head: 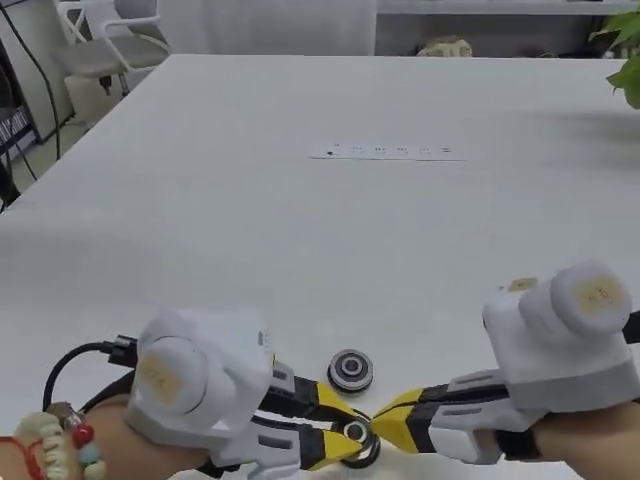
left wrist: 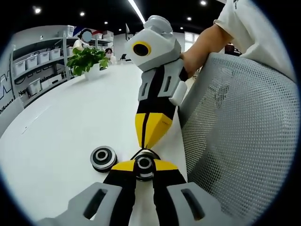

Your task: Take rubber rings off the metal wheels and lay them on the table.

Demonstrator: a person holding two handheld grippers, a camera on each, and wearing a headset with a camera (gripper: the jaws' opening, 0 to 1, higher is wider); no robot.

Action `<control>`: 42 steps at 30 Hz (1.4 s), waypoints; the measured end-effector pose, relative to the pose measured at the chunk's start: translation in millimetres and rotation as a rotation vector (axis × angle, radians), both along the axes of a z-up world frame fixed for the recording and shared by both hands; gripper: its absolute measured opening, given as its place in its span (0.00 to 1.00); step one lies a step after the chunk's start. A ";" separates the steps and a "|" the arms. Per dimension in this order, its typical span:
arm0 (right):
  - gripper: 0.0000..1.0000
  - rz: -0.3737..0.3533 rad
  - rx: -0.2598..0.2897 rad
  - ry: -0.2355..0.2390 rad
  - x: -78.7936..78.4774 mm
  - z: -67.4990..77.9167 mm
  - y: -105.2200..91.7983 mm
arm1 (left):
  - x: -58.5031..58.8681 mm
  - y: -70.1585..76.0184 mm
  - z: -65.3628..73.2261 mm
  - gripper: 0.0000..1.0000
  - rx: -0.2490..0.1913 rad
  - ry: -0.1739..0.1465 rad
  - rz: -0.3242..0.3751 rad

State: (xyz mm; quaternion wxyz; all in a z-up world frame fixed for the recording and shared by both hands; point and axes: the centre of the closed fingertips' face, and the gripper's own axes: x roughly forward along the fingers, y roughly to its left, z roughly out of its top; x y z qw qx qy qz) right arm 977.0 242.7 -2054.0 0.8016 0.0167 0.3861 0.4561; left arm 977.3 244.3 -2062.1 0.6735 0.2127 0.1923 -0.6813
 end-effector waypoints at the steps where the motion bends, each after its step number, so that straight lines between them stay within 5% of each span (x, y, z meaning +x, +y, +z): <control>1: 0.00 0.000 -0.006 0.010 -0.2 0.0 -0.3 | 0.0 -0.1 0.0 0.08 0.000 0.002 0.002; 6: 0.00 0.005 -0.046 0.058 2.0 -0.9 2.8 | -0.2 -1.5 0.0 0.08 0.014 -0.006 0.003; 18: 0.00 -0.153 -0.144 0.162 5.8 -0.2 0.5 | 4.6 -0.6 0.0 0.08 0.025 -0.021 0.021; 26: 0.00 -0.198 -0.124 0.140 9.8 -1.4 -1.6 | 9.0 4.6 1.0 0.09 0.046 -0.016 0.021; 30: 0.00 -0.219 -0.147 0.130 11.7 -4.8 -8.1 | 9.7 7.5 3.7 0.20 0.051 -0.021 0.013; 32: 0.00 -0.237 -0.122 0.134 11.9 -1.1 -8.6 | 13.4 9.0 9.7 0.31 0.036 -0.028 0.026; 35: 0.00 -0.248 -0.115 0.136 11.6 0.0 -9.2 | 9.7 8.1 22.3 0.38 -0.022 0.047 0.038; 42: 0.00 -0.264 -0.094 0.141 11.1 4.5 -7.3 | 12.7 15.6 56.7 0.47 -0.075 -0.007 0.013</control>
